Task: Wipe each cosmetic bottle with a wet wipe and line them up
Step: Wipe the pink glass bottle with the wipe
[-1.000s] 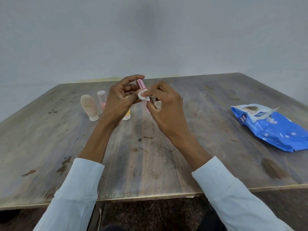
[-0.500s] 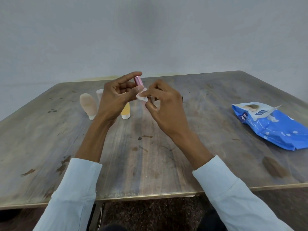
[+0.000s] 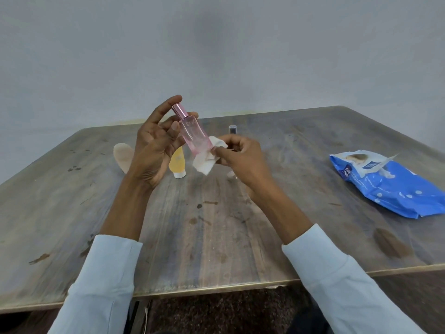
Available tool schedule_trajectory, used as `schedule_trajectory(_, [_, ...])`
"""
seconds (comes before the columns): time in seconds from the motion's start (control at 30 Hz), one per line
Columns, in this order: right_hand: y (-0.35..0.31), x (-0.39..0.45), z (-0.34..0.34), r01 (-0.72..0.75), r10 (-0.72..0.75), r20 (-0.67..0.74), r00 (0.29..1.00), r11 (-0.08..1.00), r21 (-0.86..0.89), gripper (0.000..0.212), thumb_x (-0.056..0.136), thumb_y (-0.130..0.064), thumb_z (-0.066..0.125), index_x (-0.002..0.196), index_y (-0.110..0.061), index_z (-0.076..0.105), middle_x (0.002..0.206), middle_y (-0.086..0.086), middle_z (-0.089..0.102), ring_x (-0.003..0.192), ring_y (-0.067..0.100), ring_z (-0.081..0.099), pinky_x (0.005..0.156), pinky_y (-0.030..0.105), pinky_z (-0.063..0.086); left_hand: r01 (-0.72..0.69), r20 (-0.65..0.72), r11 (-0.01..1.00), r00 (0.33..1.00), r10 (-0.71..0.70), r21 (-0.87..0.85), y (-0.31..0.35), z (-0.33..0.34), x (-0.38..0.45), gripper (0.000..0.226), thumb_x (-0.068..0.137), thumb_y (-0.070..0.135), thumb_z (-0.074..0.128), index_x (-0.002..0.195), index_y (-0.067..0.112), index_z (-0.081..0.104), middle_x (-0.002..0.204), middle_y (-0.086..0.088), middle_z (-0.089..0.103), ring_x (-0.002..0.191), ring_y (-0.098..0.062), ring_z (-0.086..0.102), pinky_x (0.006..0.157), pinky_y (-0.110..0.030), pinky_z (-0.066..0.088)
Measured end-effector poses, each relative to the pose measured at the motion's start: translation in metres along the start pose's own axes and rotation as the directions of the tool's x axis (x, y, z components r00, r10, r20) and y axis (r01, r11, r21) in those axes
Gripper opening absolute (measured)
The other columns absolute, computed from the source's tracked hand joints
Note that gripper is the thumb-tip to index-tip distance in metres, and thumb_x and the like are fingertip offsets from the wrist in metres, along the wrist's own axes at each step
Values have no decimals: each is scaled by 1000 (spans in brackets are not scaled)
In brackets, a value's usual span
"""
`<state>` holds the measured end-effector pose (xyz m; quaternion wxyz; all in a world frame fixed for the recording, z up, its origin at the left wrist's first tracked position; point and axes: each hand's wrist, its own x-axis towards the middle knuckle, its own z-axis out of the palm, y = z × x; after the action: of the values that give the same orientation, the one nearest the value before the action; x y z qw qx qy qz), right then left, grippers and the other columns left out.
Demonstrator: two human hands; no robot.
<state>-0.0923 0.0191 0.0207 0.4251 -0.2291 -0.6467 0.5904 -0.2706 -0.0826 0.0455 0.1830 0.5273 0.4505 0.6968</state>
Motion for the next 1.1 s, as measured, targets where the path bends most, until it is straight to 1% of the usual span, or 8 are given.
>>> schedule_trajectory(0.17, [4, 4, 4, -304, 241, 216, 946, 891, 337, 28, 98, 7, 68, 125, 15, 67, 123, 26, 74, 99, 24, 76, 89, 33, 66, 28, 35, 999, 999, -29, 28, 1, 3, -1, 48, 112, 1, 44, 160, 8, 42, 128, -18, 75, 130, -33, 66, 105, -43, 56])
schedule_trajectory(0.3, [2, 3, 4, -370, 316, 192, 929, 807, 459, 28, 97, 13, 66, 124, 17, 65, 126, 26, 73, 104, 28, 75, 86, 34, 67, 57, 56, 994, 997, -62, 98, 0, 9, -4, 46, 113, 8, 47, 159, 11, 44, 134, -21, 71, 135, -37, 63, 111, -49, 54])
schedule_trajectory(0.43, [2, 3, 4, -397, 377, 145, 915, 770, 501, 15, 96, 18, 62, 106, 8, 67, 120, 27, 72, 100, 29, 74, 80, 34, 68, 88, 60, 989, 994, -96, 119, 2, 12, -4, 47, 112, 14, 51, 159, 12, 45, 138, -19, 70, 135, -35, 64, 112, -51, 53])
schedule_trajectory(0.57, [4, 5, 5, -360, 382, 57, 922, 798, 483, 31, 96, 16, 63, 127, 15, 63, 131, 28, 69, 97, 28, 74, 74, 30, 68, 132, 50, 985, 989, -138, 113, 4, 17, -4, 52, 105, 22, 60, 156, 18, 49, 138, -14, 71, 133, -32, 66, 109, -49, 55])
schedule_trajectory(0.7, [7, 7, 6, -313, 339, 15, 941, 850, 424, 26, 96, 12, 64, 122, 14, 67, 129, 29, 71, 98, 27, 74, 79, 29, 67, 127, 31, 976, 991, -134, 176, -1, 18, -5, 50, 102, 16, 71, 149, 26, 59, 134, -14, 72, 125, -27, 70, 104, -47, 59])
schedule_trajectory(0.83, [8, 1, 7, -238, 257, -39, 966, 936, 259, 11, 95, 5, 72, 101, -4, 73, 118, 21, 76, 108, 33, 76, 88, 33, 66, 130, 42, 964, 989, -144, 233, -9, 17, -4, 44, 93, 8, 80, 135, 11, 71, 122, -12, 74, 109, -22, 73, 105, -48, 59])
schedule_trajectory(1.0, [6, -2, 9, -192, 216, -99, 971, 958, 212, 9, 93, -2, 78, 102, -5, 76, 110, 17, 78, 106, 31, 77, 76, 21, 64, 83, 88, 966, 990, -108, 247, -9, 20, -4, 36, 94, 3, 77, 130, 7, 73, 124, -11, 76, 112, -22, 73, 101, -40, 60])
schedule_trajectory(1.1, [7, -2, 8, -93, 92, -142, 986, 996, 0, 7, 97, -7, 75, 102, -9, 77, 99, 8, 80, 91, 20, 77, 67, 17, 60, 12, 123, 953, 991, -52, 304, -8, 16, -5, 34, 94, 3, 78, 126, 11, 74, 123, -8, 77, 113, -25, 72, 102, -40, 59])
